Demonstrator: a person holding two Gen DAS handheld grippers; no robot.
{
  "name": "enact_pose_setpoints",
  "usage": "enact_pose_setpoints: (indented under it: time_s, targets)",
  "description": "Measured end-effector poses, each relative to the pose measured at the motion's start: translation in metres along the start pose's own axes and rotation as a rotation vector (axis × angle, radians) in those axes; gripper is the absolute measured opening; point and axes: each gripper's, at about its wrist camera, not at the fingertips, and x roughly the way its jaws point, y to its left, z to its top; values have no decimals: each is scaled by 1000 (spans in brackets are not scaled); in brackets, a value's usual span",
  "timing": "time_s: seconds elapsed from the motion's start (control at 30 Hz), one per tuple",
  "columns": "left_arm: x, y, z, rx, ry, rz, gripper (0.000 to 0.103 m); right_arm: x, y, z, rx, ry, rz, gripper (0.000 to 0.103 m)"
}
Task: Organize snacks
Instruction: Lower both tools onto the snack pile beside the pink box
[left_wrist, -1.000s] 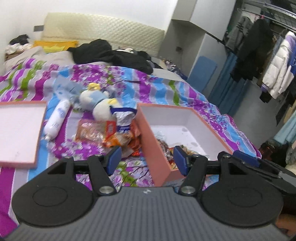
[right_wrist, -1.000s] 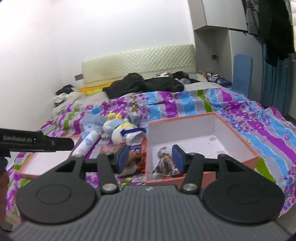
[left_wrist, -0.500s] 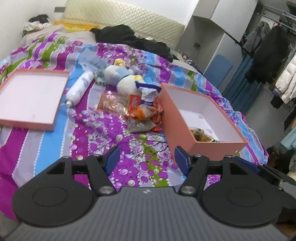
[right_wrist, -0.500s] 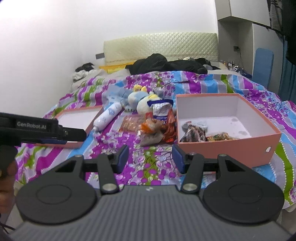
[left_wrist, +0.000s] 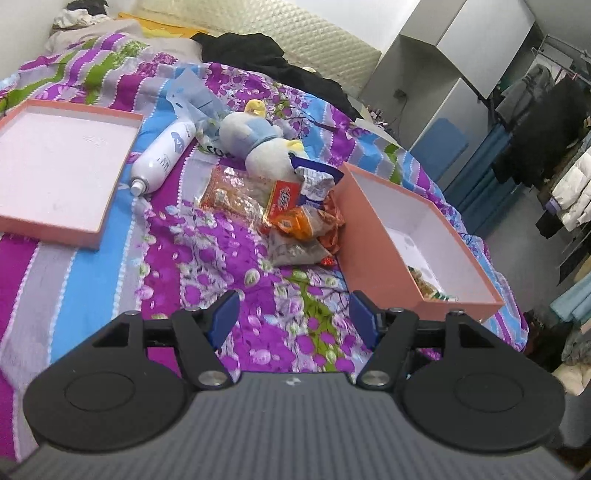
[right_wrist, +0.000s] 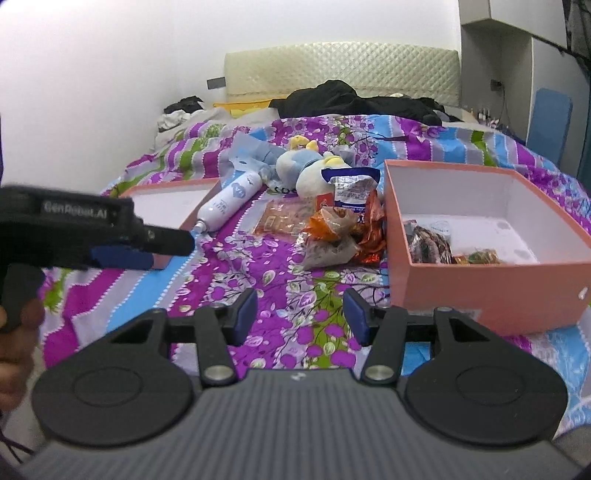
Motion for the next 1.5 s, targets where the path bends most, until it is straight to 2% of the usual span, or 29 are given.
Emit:
enact_pose_setpoints:
  time_s: [0.23,0.47,0.53,0.6,0.73,0.77,0.97,1.03,1.23,1.5]
  targets:
    - [57,17,38,80,12,-46,74,58,5,4,-6,10,-16,54]
    - [125,20,71,238,74,-96,74,117,6,4,6,13,-63,55]
    - [146,18,80,284,106,-118,74,132,5,4,16,6,-88,65]
    - [163,16,88,328,131,-123,74,145,7,3,12,-24,-88,84]
    - [198,11,102,400,198,-191,75,176,12,3,4,-21,-109,85]
    - [207,9,105,413,218,-209,78,183,12,4,16,-28,-127,85]
    - [252,-5,115,497,279,-201,79,220,4,6,76,25,-251,85]
    - [268,-8,117,502,312,-187,79,229,-1,5,92,43,-271,85]
    - [302,-13,119,545,376,-196,79,241,-11,8,131,58,-249,85]
    - [330,-4,119,487,419,-254,81,257,-23,12,158,75,-234,88]
